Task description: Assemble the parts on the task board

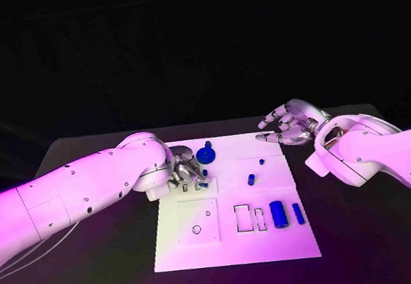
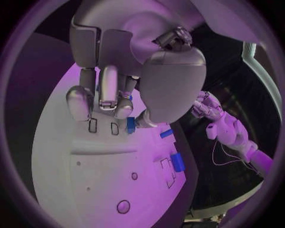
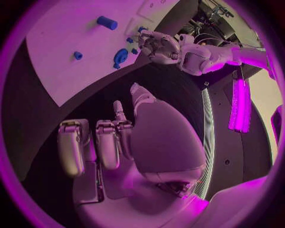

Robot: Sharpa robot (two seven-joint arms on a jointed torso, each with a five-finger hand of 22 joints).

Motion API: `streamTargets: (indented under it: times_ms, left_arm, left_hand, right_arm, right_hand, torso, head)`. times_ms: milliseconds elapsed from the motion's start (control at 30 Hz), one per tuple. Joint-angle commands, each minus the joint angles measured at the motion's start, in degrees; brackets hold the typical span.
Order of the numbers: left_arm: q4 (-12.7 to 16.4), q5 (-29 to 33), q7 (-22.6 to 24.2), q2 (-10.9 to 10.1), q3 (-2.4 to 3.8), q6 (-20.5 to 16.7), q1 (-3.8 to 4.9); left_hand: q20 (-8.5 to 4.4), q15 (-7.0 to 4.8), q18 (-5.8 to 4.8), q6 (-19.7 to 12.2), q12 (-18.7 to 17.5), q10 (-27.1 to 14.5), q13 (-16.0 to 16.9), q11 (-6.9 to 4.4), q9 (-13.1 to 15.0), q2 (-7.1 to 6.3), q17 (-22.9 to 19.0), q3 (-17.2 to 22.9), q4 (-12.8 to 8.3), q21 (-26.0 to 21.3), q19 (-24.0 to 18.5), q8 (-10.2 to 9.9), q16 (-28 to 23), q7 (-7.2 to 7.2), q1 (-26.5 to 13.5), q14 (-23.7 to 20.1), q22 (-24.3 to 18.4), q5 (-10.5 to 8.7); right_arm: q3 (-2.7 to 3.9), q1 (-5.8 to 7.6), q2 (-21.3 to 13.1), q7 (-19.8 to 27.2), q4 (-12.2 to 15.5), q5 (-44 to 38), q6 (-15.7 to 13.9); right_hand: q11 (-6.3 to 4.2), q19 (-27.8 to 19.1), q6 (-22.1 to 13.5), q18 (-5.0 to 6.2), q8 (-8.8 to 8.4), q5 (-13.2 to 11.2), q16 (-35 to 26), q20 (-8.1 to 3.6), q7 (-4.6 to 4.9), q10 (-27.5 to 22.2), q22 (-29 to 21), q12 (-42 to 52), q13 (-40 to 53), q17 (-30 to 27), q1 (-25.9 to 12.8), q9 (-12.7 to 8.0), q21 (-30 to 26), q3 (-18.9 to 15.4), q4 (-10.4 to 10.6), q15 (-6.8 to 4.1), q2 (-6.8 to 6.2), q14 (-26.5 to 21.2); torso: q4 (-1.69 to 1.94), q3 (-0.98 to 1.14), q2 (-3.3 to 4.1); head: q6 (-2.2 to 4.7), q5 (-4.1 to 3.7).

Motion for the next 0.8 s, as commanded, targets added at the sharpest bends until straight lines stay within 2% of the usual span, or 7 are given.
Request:
streamTargets:
  times_ms: [33, 200, 233, 400, 600, 800]
  left_arm:
    - [0.41, 4.25, 0.78, -0.25, 0.04, -2.60, 0.04]
    - [0.79, 5.23, 0.81, -0.79, 0.05, -2.81, 0.04]
    - [0.92, 5.30, 0.80, -0.94, 0.05, -2.86, 0.04]
    - [1.55, 4.54, 0.66, -1.63, 0.04, -3.28, 0.04]
    - [2.63, 1.21, 0.33, -2.52, -0.09, -4.58, 0.00]
    - [3.83, -1.93, 0.15, -3.29, -0.53, -6.56, -0.13]
  left_hand:
    - [-0.45, -0.45, -0.27, 0.14, 0.24, 0.46, 0.14, -0.13, 6.82, -0.59, 7.30, 4.99, -3.90, 0.23, 0.04, 2.47, 0.31, -0.25, -0.26, 3.03, 0.04, 0.32]
    - [-0.50, -0.53, -0.34, 0.39, 0.46, 0.85, 0.46, -0.23, 7.39, -1.05, 7.74, 5.97, -4.17, 0.40, 0.37, 2.74, 0.44, -0.37, -0.71, 3.22, 0.44, 0.31]
    - [-0.53, -0.58, -0.40, 0.48, 0.58, 1.07, 0.68, -0.31, 7.58, -1.12, 5.68, 6.39, -4.34, 0.52, 0.61, 2.82, -0.23, -0.42, -0.80, 2.47, 0.72, 0.31]
    - [-0.62, -0.73, -0.45, 0.64, 0.65, 1.35, 0.77, -0.42, 8.00, -1.46, 6.01, 7.26, -4.81, 0.65, 0.87, 2.96, -0.17, -0.55, -1.04, 2.65, 0.99, 0.28]
    - [-0.77, -0.90, -0.61, 0.90, 0.87, 1.90, 1.14, -0.59, 8.50, -2.02, 6.68, 8.33, -5.41, 0.99, 1.56, 3.09, 0.03, -0.71, -1.50, 3.00, 1.78, 0.24]
    - [-0.84, -0.99, -0.67, 1.08, 1.03, 2.23, 1.41, -0.68, 8.68, -2.27, 7.07, 8.70, -5.61, 1.12, 1.84, 3.14, 0.15, -0.80, -1.76, 3.19, 2.08, 0.17]
  right_arm:
    - [0.01, -0.06, -0.03, 0.24, -0.04, -0.43, 0.69]
    - [0.01, -0.07, -0.23, 0.20, -0.02, -0.43, 0.69]
    - [0.01, -0.07, -0.27, 0.19, -0.02, -0.43, 0.71]
    - [0.01, -0.07, -0.40, 0.16, -0.04, -0.43, 0.77]
    - [0.00, -0.07, -0.66, 0.16, -0.05, -0.43, 0.80]
    - [-0.01, -0.09, -0.70, 0.21, -0.21, -0.43, 0.87]
  right_hand:
    - [0.14, 4.02, 0.27, 0.62, 0.21, 0.28, -0.34, 0.37, 0.00, 3.66, 12.50, -0.14, 12.73, 11.17, -0.12, 0.07, -0.32, 0.03, 0.21, 0.35, 0.10, 5.06]
    - [0.14, 4.02, 0.27, 0.62, 0.21, 0.28, -0.34, 0.37, 0.00, 3.66, 12.50, -0.14, 12.73, 11.17, -0.12, 0.07, -0.32, 0.03, 0.21, 0.35, 0.10, 5.06]
    - [0.13, 4.00, 0.31, 0.63, 0.25, 0.31, -0.35, 0.36, -0.01, 3.61, 12.47, -0.22, 12.66, 11.14, -0.20, 0.09, -0.37, 0.04, 0.24, 0.34, 0.14, 5.05]
    - [0.13, 3.99, 0.32, 0.63, 0.26, 0.31, -0.36, 0.36, -0.01, 3.61, 12.46, -0.22, 12.67, 11.11, -0.21, 0.09, -0.38, 0.04, 0.24, 0.34, 0.15, 5.04]
    - [0.13, 3.99, 0.32, 0.63, 0.26, 0.31, -0.36, 0.36, -0.01, 3.61, 12.46, -0.22, 12.67, 11.11, -0.21, 0.09, -0.38, 0.04, 0.24, 0.34, 0.15, 5.04]
    - [0.13, 3.99, 0.32, 0.63, 0.26, 0.31, -0.36, 0.36, -0.01, 3.61, 12.46, -0.22, 12.67, 11.11, -0.21, 0.09, -0.38, 0.04, 0.24, 0.34, 0.15, 5.04]
  torso:
    - [0.01, 0.01, 0.00]
    - [0.10, 0.05, 0.01]
    - [0.09, 0.05, 0.01]
    - [0.10, 0.07, -0.02]
    - [0.21, 0.10, -0.08]
    - [0.20, 0.10, -0.09]
  head:
    - [-0.04, -0.07]
    - [-0.23, 0.02]
    - [-0.26, 0.01]
    - [-0.46, 0.03]
    - [-0.77, 0.07]
    - [-0.86, 0.32]
